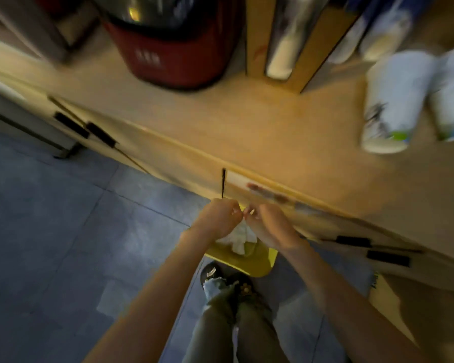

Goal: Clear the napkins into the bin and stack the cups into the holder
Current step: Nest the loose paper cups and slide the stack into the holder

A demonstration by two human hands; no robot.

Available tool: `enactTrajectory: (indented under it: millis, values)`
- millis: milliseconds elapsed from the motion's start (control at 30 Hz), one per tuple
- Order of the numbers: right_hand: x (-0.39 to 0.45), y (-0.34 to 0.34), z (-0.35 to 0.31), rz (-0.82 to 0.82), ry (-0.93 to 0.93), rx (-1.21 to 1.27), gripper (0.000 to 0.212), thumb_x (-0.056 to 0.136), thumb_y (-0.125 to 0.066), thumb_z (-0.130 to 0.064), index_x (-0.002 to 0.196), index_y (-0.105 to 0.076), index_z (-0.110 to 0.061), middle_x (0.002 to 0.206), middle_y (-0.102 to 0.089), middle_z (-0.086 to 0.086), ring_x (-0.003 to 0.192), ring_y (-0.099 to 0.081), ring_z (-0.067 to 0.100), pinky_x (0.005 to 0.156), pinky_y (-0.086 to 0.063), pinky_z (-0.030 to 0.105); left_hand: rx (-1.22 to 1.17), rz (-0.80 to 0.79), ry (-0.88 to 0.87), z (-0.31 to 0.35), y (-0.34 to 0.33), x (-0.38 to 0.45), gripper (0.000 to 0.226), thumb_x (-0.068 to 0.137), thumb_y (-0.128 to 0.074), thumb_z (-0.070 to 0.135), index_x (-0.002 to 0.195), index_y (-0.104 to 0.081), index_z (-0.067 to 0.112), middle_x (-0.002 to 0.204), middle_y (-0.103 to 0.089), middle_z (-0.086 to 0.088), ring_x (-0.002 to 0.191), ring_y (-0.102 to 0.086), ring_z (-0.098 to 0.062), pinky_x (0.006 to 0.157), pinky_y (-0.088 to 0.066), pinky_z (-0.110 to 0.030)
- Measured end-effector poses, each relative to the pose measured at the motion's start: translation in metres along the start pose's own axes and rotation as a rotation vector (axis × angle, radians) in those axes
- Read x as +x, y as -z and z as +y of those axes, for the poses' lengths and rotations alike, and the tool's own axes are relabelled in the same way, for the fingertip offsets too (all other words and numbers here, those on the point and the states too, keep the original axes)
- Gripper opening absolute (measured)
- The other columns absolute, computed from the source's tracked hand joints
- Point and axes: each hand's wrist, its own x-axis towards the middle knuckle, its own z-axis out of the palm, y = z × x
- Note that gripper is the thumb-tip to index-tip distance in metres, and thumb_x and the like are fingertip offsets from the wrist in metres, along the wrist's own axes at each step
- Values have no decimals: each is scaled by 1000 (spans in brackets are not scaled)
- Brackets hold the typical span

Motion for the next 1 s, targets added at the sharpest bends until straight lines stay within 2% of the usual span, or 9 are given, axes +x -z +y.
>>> enactTrajectory:
  millis: [100,267,433,533,600,667,767,933,1000]
  values:
    - [-30,51,-39,120,72,15,15,89,-50,-12,95,-62,-4,91,-67,22,88,-62,36,79,-50,45,14,91,-118,48,50,-30,24,90,-50,21,94,-66,2,102,-69,-24,99,-61,-37,80,-45,-40]
    - [-63,131,-81,397,42,5,18,89,-50,-25,96,-60,-11,89,-70,19,87,-63,37,73,-51,42,136,226,-286,122,108,-55,25,90,-49,23,99,-66,7,103,-70,-22,99,-61,-39,83,-50,-44]
    - [-92,203,-84,688,67,63,16,90,-49,-24,94,-61,-14,71,-66,11,72,-62,32,61,-46,38,207,349,-449,196,131,-57,25,92,-47,27,100,-63,11,100,-70,-14,93,-63,-34,75,-52,-43]
    - [-103,233,-66,850,29,98,15,89,-50,-24,96,-60,-16,82,-70,8,77,-63,29,62,-41,31,183,394,-524,233,127,-48,26,92,-48,29,106,-59,10,102,-68,-13,93,-64,-31,76,-53,-44]
    - [-106,248,-48,931,-19,156,19,90,-49,-23,105,-57,-15,95,-70,10,87,-63,29,68,-44,31,146,419,-539,253,118,-37,32,91,-50,31,115,-55,10,112,-64,-13,96,-63,-30,78,-53,-42]
    - [-106,258,-26,984,-57,221,27,90,-50,-19,116,-52,-13,110,-65,14,100,-59,30,82,-49,40,98,426,-527,268,105,-23,42,90,-52,32,125,-47,10,126,-55,-13,108,-57,-29,84,-49,-39]
    - [-103,271,10,974,-115,214,45,88,-54,-12,131,-40,-8,129,-51,17,118,-48,32,98,-43,44,59,392,-476,284,85,0,59,88,-57,33,137,-34,8,139,-41,-14,126,-42,-28,98,-39,-36]
    - [-81,298,56,853,-240,162,66,86,-60,-20,141,-26,-7,142,-40,17,131,-35,30,109,-33,41,26,342,-230,294,57,37,88,84,-61,39,145,-11,-1,153,-19,-19,140,-20,-32,113,-25,-40]
    - [-70,307,66,812,-255,180,71,84,-62,-25,142,-24,-6,144,-37,17,134,-31,30,110,-30,41,-78,334,-95,298,49,50,96,81,-65,41,145,-8,-3,153,-19,-22,141,-19,-33,113,-22,-41]
